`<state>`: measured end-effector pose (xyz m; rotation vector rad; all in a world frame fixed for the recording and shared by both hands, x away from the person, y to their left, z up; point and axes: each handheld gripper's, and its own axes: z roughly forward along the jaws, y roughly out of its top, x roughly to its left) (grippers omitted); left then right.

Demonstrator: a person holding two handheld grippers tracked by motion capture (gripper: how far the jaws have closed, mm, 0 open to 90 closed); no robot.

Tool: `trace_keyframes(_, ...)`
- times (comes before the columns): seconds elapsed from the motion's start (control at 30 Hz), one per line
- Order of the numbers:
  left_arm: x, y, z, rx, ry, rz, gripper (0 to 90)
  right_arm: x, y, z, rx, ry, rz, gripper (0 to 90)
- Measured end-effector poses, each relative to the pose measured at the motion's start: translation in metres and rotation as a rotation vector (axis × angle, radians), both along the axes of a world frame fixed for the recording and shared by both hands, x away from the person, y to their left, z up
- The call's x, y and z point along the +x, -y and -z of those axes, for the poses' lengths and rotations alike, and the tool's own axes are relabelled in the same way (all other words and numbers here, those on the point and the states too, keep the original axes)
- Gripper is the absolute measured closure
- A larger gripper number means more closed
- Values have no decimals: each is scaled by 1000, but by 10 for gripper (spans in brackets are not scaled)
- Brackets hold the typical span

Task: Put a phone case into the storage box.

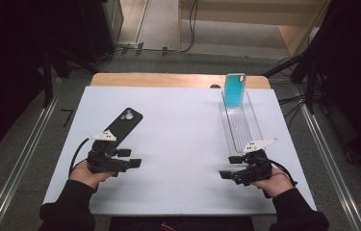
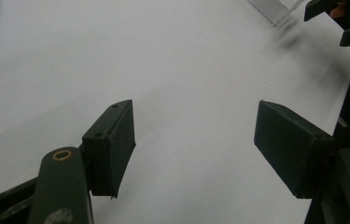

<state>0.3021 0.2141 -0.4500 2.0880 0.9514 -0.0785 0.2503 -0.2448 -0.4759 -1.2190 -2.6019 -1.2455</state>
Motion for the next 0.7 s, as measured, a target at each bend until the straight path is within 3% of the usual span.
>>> trace_keyframes(0.1, 2, -5, -2, 10, 28, -4, 293, 0, 1, 0, -1, -4, 3, 229)
trace_keyframes(0.37, 10, -16, -4, -7, 32, -37, 247, 1, 2, 0, -4, -3, 9, 229)
trace_keyframes(0.6, 18, -17, -11, -6, 73, -16, 121, 1, 1, 0, -8, -4, 8, 229)
trace_keyframes(0.7, 25, -17, -14, -19, 73, -6, 6, 1, 1, 1, -7, -4, 7, 229)
